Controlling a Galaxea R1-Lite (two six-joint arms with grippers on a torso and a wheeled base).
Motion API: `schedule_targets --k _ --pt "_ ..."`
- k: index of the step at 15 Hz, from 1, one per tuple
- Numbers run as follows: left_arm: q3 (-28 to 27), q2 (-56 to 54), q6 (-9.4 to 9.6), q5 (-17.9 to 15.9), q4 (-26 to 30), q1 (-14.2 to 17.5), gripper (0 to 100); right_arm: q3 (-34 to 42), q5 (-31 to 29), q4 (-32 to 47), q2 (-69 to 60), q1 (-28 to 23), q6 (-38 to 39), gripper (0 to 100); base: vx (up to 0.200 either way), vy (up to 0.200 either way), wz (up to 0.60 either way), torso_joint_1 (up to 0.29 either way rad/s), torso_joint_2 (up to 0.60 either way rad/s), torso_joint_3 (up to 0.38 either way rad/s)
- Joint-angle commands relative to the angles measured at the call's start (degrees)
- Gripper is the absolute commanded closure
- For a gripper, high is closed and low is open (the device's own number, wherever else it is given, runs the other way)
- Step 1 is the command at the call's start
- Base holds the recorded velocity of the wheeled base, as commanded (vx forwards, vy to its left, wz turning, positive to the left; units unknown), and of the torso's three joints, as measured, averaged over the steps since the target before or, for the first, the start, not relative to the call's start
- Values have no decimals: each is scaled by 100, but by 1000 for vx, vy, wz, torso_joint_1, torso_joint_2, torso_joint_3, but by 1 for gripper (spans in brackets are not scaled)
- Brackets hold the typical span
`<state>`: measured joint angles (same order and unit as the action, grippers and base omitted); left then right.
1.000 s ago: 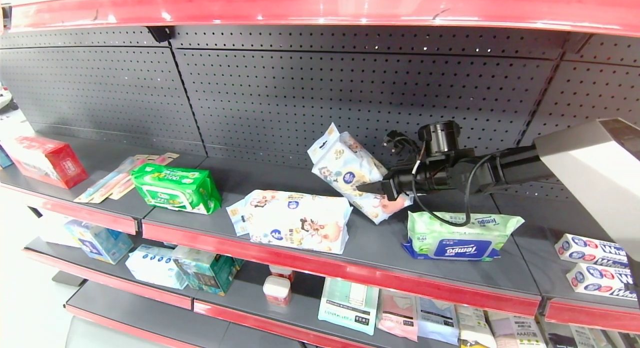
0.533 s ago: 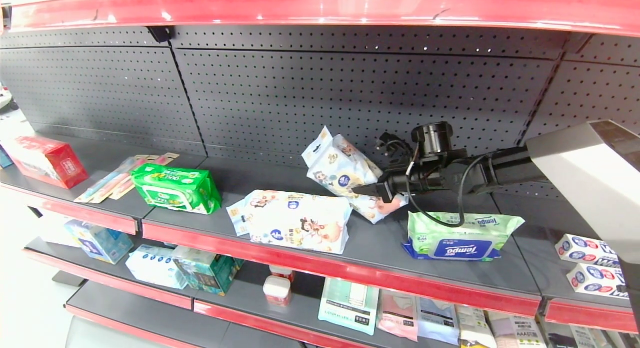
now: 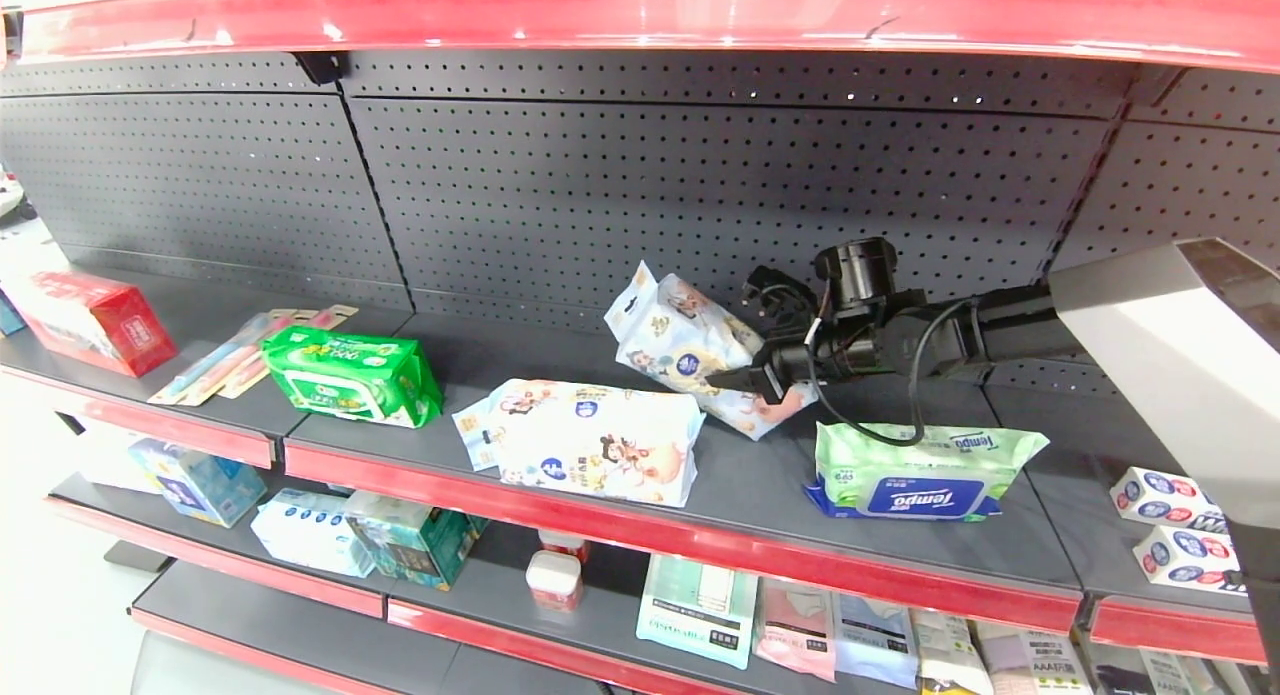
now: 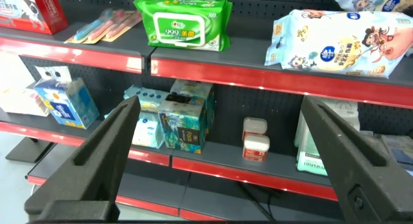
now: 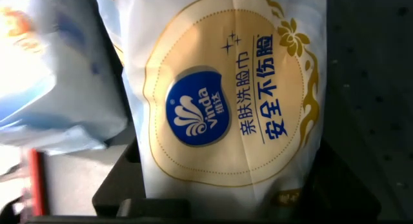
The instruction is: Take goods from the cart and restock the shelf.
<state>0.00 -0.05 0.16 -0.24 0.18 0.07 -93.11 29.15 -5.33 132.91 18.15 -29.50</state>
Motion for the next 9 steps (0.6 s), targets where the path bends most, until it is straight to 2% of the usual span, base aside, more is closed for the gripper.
schedule_targets --k 1,9 --pt "0 5 2 -2 -1 1 0 -366 -173 -3 147 83 -12 100 0 0 0 0 0 0" --pt "0 5 2 -2 -1 1 0 -471 -190 -3 244 189 -12 100 0 0 0 0 0 0"
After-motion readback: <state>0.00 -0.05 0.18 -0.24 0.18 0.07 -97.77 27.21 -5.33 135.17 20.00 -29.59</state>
